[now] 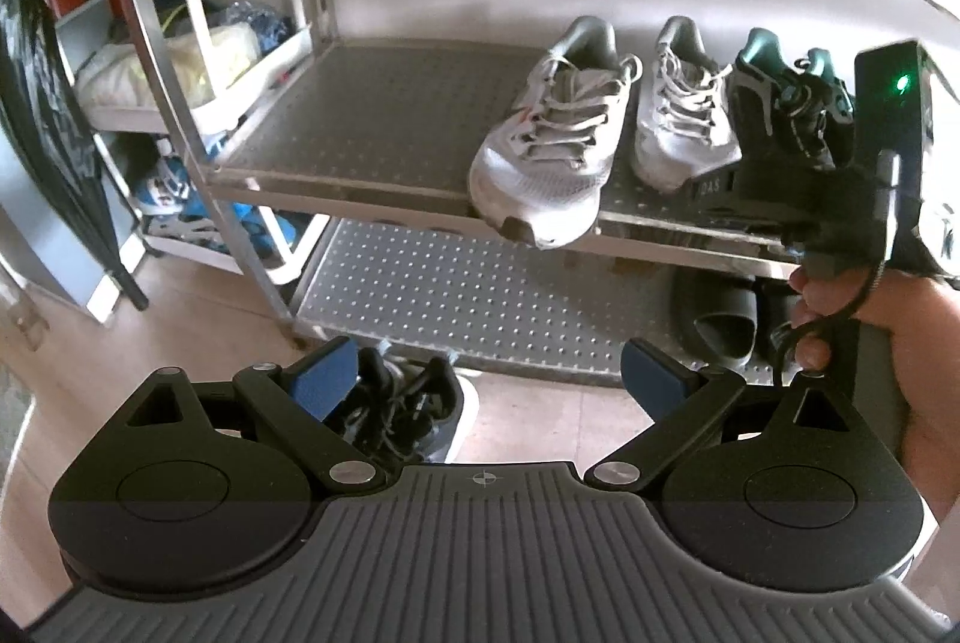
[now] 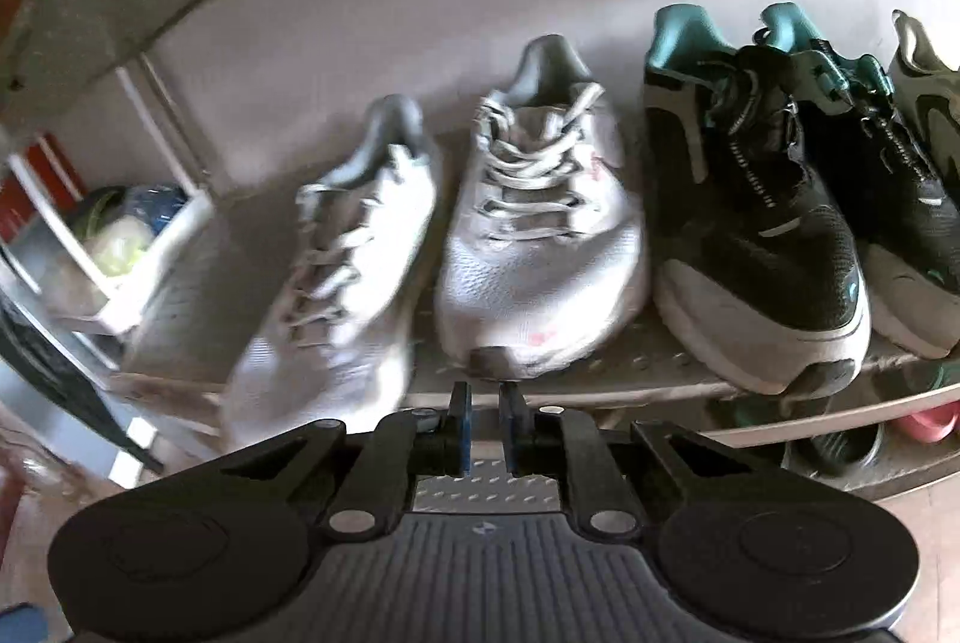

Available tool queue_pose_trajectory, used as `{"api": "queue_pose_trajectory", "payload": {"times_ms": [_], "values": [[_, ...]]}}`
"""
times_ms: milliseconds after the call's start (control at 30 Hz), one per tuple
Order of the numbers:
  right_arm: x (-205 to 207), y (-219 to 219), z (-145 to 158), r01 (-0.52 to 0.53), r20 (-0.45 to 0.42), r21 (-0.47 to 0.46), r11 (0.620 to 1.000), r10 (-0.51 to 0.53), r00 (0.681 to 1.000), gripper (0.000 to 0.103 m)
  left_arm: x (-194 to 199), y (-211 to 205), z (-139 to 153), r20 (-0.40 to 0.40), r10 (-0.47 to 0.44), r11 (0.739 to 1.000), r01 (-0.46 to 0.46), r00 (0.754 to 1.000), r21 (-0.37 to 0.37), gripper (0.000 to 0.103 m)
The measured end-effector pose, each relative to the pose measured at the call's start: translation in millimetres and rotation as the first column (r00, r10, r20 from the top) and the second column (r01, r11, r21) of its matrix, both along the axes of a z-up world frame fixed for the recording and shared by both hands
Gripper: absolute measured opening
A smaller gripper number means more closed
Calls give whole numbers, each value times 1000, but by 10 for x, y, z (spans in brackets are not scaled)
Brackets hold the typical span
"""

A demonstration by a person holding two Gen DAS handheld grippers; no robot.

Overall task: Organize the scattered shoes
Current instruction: 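Lower the white sneakers beside the black-teal pair and open the right tool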

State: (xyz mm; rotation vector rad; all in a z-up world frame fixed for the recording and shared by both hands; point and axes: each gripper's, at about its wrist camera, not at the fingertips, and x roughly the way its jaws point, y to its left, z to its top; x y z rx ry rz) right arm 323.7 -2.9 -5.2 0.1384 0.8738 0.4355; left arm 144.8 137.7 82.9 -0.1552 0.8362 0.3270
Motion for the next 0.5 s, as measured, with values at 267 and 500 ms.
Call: {"api": "queue_pose_trajectory", "payload": {"times_ms": [267, 500], "values": [[-123, -164, -48, -46, -145, 165, 985, 70, 987, 18, -83, 126, 91, 32, 37, 999, -37, 999, 5, 98], [-242, 119, -144, -89, -246, 370, 925, 190, 951, 18, -168, 298, 143, 65, 127, 992, -128, 990, 0, 98]]}}
